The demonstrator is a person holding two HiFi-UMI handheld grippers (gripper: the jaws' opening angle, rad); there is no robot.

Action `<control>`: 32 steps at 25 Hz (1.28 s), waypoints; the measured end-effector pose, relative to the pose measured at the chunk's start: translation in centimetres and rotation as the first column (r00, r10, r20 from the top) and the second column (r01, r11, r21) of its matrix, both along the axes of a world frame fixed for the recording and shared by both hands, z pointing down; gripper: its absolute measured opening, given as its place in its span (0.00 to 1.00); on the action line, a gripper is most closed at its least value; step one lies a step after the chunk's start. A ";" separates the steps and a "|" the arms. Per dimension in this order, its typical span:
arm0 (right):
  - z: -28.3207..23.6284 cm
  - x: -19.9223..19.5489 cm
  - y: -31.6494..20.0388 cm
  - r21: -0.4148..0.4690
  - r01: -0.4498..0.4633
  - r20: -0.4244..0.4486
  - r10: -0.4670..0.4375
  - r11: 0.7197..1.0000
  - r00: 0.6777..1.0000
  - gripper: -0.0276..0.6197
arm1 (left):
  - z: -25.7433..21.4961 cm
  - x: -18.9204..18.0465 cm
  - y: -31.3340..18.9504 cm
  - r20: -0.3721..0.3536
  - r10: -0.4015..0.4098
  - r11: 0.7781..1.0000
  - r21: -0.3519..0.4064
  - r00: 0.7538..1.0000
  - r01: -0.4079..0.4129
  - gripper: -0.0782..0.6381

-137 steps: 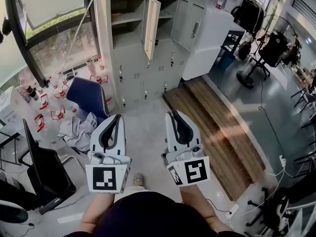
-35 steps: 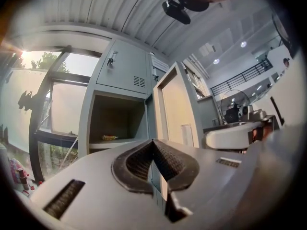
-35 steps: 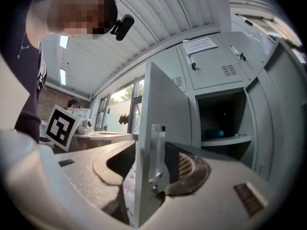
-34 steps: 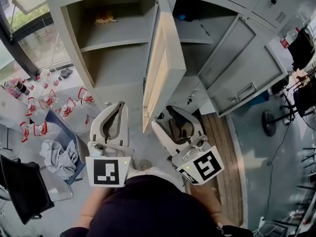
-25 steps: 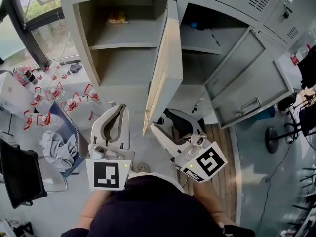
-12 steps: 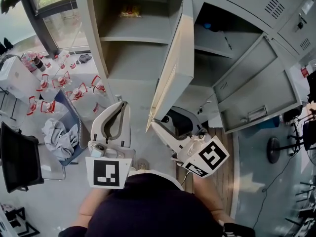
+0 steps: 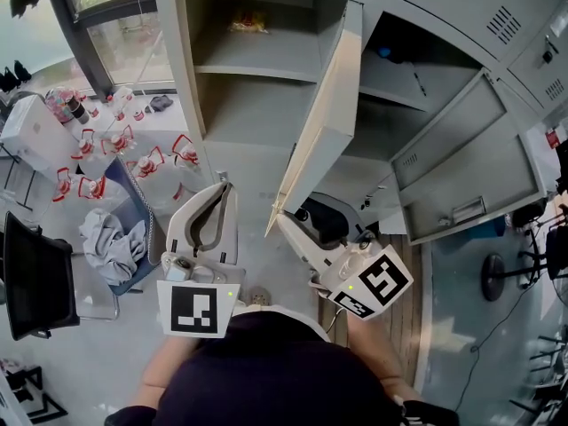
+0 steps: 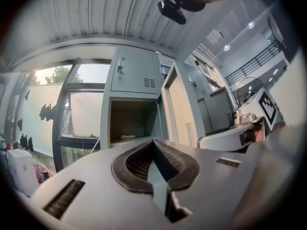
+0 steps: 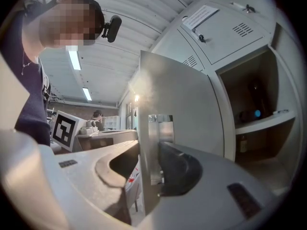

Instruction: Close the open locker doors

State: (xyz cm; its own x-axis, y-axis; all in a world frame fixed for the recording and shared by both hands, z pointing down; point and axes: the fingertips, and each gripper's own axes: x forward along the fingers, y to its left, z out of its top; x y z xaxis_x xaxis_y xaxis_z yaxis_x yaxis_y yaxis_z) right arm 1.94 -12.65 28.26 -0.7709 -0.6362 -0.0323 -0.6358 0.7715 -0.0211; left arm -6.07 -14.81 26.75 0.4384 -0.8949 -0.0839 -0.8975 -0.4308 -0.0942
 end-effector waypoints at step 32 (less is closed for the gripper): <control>-0.1 -10.4 -7.3 0.049 -0.187 -0.009 0.187 0.981 0.982 0.21 | 0.8 -8.9 -5.6 -0.006 -0.007 1.000 0.022 1.000 0.007 0.11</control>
